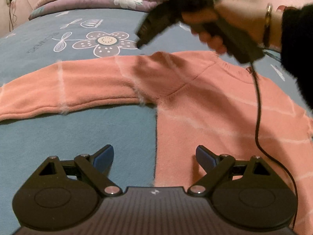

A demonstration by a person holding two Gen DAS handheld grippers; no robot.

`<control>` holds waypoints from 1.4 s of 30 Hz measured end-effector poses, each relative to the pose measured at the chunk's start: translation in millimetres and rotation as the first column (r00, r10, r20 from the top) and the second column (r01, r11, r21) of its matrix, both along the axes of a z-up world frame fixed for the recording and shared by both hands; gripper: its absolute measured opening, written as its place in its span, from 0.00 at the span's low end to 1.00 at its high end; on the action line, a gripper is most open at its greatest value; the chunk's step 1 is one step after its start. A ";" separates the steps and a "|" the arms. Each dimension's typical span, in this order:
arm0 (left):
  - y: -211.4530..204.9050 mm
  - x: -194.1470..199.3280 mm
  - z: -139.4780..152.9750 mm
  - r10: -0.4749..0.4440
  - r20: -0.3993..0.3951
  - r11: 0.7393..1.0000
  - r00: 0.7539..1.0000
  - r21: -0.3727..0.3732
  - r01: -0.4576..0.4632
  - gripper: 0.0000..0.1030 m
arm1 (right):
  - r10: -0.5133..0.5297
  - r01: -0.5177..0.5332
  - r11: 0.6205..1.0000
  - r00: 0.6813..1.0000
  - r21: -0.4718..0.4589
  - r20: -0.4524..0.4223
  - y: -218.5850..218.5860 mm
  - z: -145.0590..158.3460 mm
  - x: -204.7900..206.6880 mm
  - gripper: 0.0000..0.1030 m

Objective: Fold clothes

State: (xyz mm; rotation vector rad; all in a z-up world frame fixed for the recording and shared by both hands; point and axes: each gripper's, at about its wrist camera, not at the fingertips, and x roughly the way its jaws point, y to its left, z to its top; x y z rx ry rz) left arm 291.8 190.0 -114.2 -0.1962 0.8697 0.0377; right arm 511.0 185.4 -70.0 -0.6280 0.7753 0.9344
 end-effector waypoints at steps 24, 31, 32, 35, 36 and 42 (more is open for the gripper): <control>-14.1 -14.3 9.9 -0.185 0.018 0.982 0.983 -0.034 0.186 0.88 | 0.621 -0.627 0.760 0.778 -0.172 -0.094 144.7 -30.2 -156.6 0.22; -14.3 -13.6 10.6 -0.176 0.022 0.983 0.984 -0.045 0.177 0.88 | 0.580 -0.599 0.800 0.787 -0.038 -0.209 139.1 -20.9 -144.3 0.15; -14.7 -13.2 10.4 -0.175 0.021 0.983 0.984 -0.044 0.176 0.88 | 0.566 -0.587 0.810 0.790 -0.021 -0.235 139.1 -22.4 -140.1 0.16; -16.4 -12.5 10.2 -0.176 0.021 0.983 0.984 -0.043 0.177 0.88 | 0.537 -0.553 0.833 0.788 0.038 -0.300 136.3 -23.2 -131.5 0.30; -17.0 -12.4 9.9 -0.179 0.020 0.983 0.984 -0.044 0.180 0.88 | 0.546 -0.558 0.828 0.783 0.052 -0.299 132.9 -18.0 -132.3 0.30; -19.3 -12.0 10.5 -0.174 0.018 0.984 0.985 -0.042 0.174 0.88 | 0.445 -0.444 0.895 0.885 0.034 -0.140 72.8 39.1 -113.4 0.56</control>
